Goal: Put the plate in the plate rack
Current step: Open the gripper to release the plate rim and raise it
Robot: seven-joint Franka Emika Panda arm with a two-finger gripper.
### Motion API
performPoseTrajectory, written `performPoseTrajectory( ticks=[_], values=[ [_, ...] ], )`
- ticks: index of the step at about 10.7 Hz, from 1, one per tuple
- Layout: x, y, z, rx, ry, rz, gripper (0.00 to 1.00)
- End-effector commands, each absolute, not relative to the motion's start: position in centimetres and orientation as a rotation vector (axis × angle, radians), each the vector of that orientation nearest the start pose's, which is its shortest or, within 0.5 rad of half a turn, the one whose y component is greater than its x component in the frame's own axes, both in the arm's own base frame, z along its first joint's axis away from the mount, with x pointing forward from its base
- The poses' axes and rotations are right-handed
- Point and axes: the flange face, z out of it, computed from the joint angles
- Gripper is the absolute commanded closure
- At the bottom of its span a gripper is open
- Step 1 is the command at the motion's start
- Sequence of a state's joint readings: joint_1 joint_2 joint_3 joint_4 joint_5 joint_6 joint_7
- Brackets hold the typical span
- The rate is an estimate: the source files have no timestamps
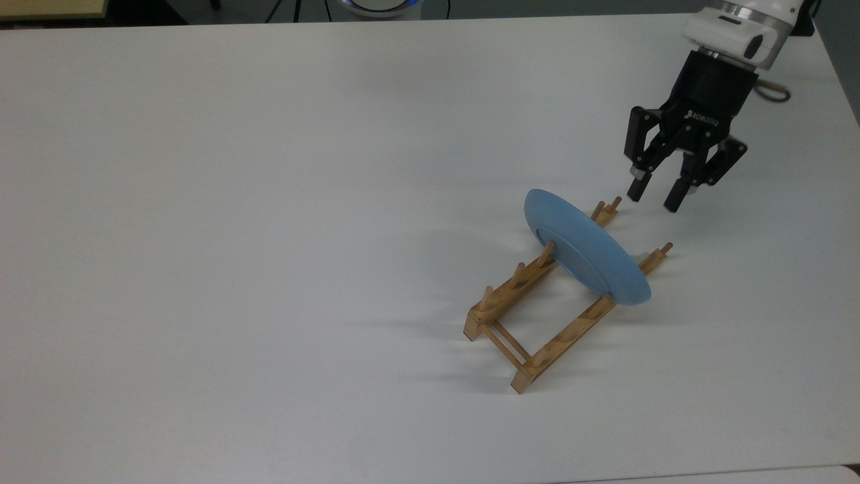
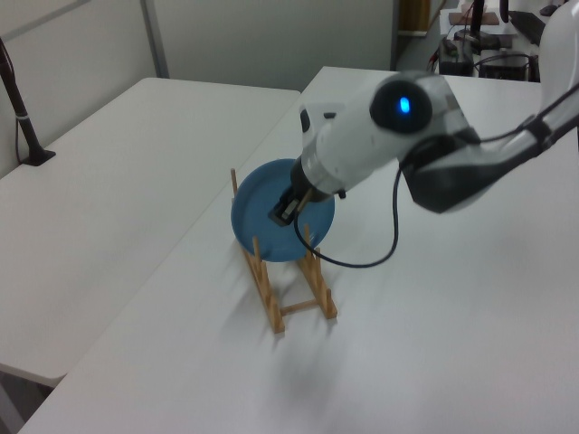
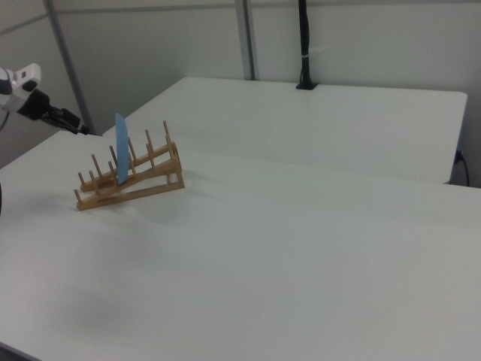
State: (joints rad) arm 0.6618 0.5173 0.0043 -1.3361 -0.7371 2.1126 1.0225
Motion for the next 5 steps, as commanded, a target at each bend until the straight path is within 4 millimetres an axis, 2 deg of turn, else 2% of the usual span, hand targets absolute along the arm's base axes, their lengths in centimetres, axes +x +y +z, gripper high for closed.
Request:
performPoseTrajectory(
  ticks=[1,2,5],
  values=[
    [58.9,38.4,52.4,-3.075,0.143,-0.702,0.23],
    [58.2,36.2,53.0,-3.097,0.091,-0.548,0.0],
    [57.8,28.2,54.6,-3.223,-0.077,-0.211,0.0]
  ],
)
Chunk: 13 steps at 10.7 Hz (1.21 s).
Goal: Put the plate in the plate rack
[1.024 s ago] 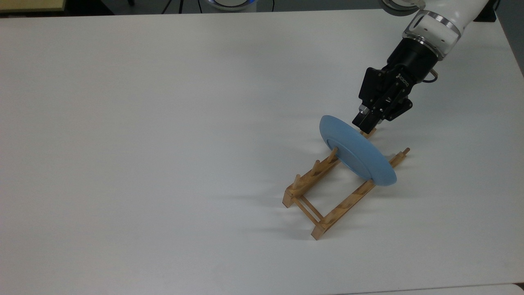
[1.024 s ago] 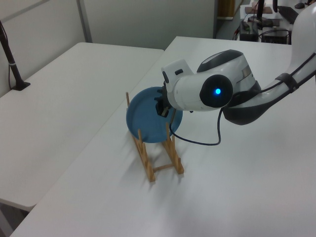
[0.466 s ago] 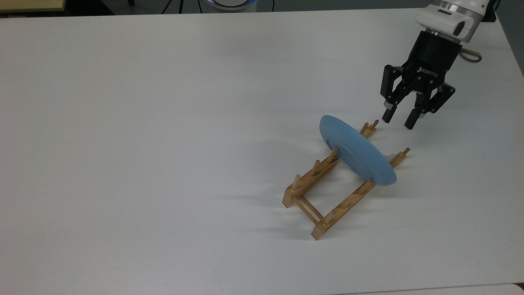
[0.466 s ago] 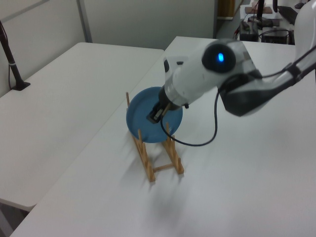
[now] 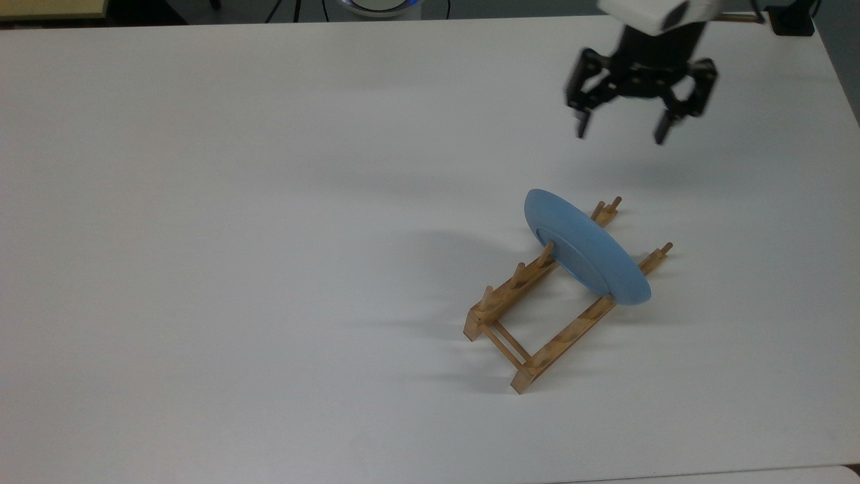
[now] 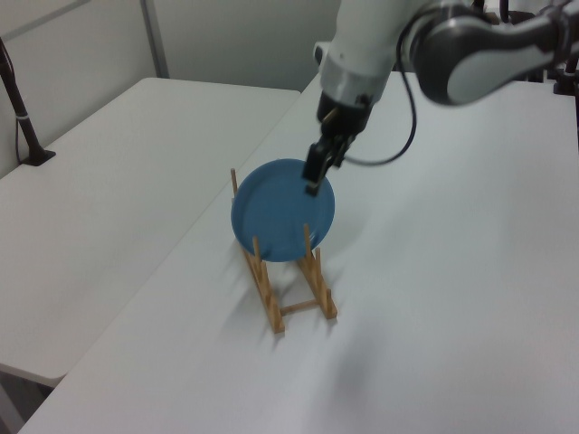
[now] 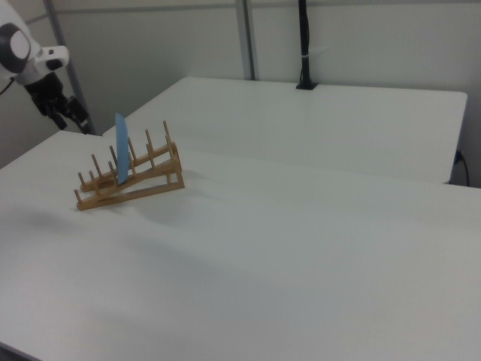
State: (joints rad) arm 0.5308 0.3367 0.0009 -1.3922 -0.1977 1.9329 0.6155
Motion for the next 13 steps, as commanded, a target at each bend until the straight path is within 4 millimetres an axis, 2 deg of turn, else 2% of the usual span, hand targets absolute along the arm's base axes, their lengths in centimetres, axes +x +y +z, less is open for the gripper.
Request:
performPoseTrajectory(
  ticks=[1,2,4,5,7,9,13],
  values=[
    [57.7,24.9,55.3,-3.209,-0.074,-0.144,0.0],
    [57.4,21.7,55.8,-3.174,-0.095,-0.085,0.0],
    [57.4,14.1,56.8,-3.174,-0.043,0.062,0.0],
    [57.4,11.2,57.5,-3.168,-0.036,0.083,0.0],
    [57.9,5.2,57.3,-3.162,-0.066,0.126,0.0],
    [58.4,3.0,56.9,-3.166,-0.021,0.136,0.0],
    [58.5,2.5,57.7,-3.166,0.018,0.119,0.0]
  ],
)
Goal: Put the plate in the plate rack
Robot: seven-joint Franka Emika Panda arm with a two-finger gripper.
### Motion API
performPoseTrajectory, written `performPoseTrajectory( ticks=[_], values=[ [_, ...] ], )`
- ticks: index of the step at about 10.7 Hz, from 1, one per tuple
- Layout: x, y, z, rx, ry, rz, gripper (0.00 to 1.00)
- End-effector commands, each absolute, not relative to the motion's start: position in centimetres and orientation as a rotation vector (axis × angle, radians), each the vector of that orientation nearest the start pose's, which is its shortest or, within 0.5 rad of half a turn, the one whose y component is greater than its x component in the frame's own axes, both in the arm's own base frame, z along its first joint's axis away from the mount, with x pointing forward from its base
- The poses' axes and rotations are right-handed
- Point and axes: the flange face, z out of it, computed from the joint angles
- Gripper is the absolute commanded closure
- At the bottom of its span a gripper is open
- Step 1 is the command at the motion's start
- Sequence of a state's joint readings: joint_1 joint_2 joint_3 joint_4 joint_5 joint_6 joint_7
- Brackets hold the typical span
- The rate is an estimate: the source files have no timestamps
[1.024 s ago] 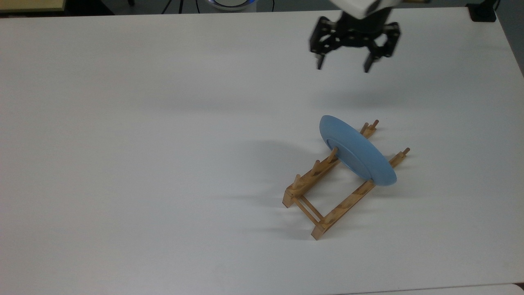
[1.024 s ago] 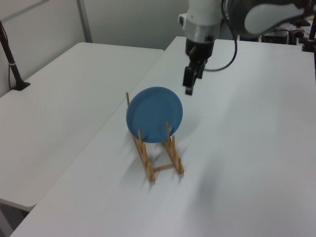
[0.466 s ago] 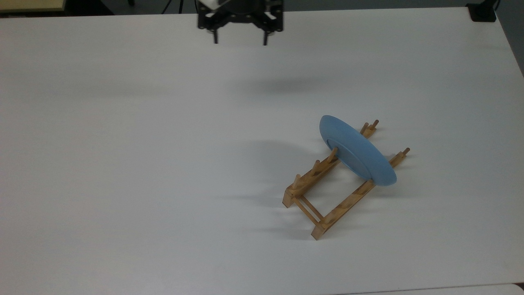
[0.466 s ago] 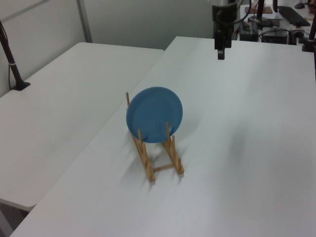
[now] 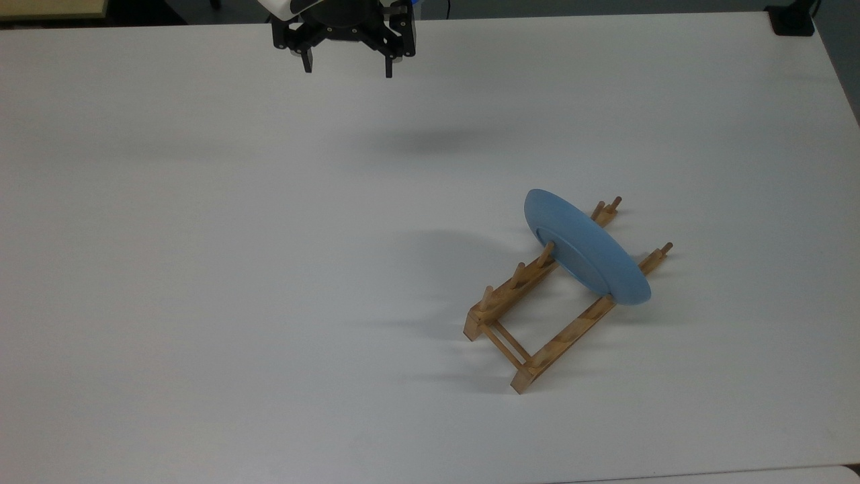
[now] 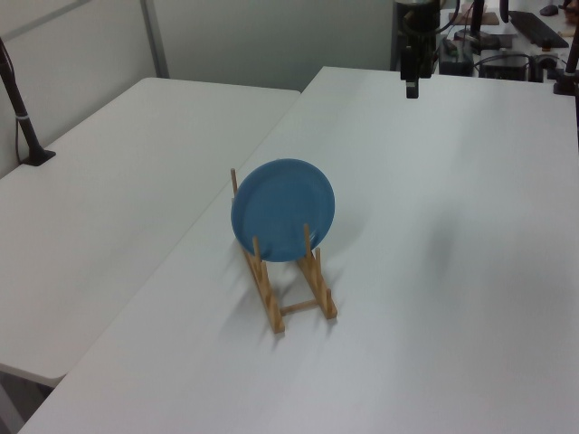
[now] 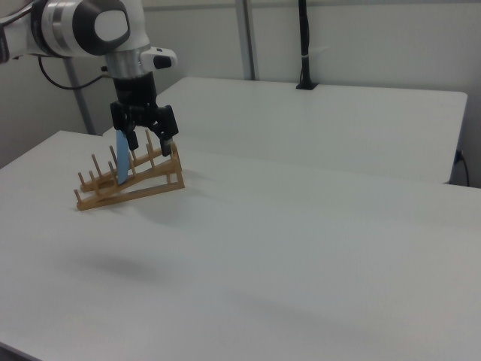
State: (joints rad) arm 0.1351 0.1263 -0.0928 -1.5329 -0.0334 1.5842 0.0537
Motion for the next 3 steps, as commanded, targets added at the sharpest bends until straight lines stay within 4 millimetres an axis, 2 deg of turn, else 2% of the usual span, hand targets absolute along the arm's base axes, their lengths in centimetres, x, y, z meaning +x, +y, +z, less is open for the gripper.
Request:
performPoseTrajectory(
  ticks=[1,3],
  values=[
    [58.35,2.32,57.94,-3.166,0.023,0.112,0.0],
    [58.41,2.22,57.86,-3.167,0.026,0.112,0.0]
  ],
)
